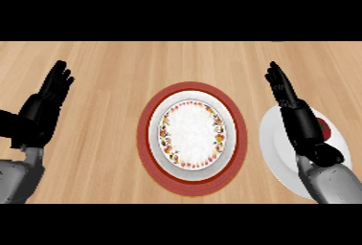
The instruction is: Pick the tomato from the plate and place it in the plate
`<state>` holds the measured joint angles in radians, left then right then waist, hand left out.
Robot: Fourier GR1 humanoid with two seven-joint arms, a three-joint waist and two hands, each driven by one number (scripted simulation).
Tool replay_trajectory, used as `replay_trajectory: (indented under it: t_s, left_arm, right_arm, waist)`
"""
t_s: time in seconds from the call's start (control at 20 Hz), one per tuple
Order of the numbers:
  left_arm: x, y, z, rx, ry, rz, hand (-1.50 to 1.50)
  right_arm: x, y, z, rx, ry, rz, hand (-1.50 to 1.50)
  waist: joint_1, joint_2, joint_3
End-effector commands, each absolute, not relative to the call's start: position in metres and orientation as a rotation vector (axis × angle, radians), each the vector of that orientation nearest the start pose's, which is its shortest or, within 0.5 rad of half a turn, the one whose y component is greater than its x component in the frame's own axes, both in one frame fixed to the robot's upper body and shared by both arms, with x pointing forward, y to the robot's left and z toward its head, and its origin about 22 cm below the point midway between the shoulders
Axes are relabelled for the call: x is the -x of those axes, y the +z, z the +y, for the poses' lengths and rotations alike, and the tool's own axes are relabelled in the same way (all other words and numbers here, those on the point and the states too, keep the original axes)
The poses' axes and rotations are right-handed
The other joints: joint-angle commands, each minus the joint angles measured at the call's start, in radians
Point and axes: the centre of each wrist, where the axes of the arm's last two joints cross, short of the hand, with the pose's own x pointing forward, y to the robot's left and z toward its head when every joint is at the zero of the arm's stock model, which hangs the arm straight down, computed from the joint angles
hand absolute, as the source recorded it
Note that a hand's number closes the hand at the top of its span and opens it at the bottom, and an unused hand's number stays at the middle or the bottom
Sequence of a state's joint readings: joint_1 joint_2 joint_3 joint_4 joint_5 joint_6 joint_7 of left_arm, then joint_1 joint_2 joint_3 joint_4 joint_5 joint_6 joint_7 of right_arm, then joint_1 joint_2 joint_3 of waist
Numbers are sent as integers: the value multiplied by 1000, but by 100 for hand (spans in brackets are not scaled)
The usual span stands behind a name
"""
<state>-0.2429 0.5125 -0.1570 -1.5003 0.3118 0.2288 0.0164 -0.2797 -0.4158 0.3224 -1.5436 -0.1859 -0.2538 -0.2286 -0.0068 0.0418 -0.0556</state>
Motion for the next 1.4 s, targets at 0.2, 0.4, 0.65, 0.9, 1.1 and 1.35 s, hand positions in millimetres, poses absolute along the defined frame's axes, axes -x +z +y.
replay_trajectory:
  t_s: [0.2,0.4,0.65,0.9,1.1,1.35]
  left_arm:
    - [-312,115,294,-175,-241,-1798,0]
    - [-303,100,277,-125,-267,-1771,0]
    - [-306,103,273,-132,-238,-1761,0]
    - [-300,96,286,-144,-244,-1740,0]
    - [-289,105,276,-133,-241,-1748,0]
    - [-299,112,282,-170,-225,-1740,0]
  right_arm:
    - [-354,78,-250,71,380,-1840,150]
    - [-328,46,-329,832,803,-1450,150]
    - [-318,-23,-255,720,174,-1633,-150]
    - [-325,-11,-262,701,100,-1796,-150]
    - [-334,35,-285,830,159,-1814,-150]
    - [-334,69,-306,1004,369,-1508,-150]
  waist:
    - [39,-30,57]
    - [48,-23,41]
    - [14,-35,59]
    - [9,-41,56]
    - [7,-45,55]
    - [-11,-53,50]
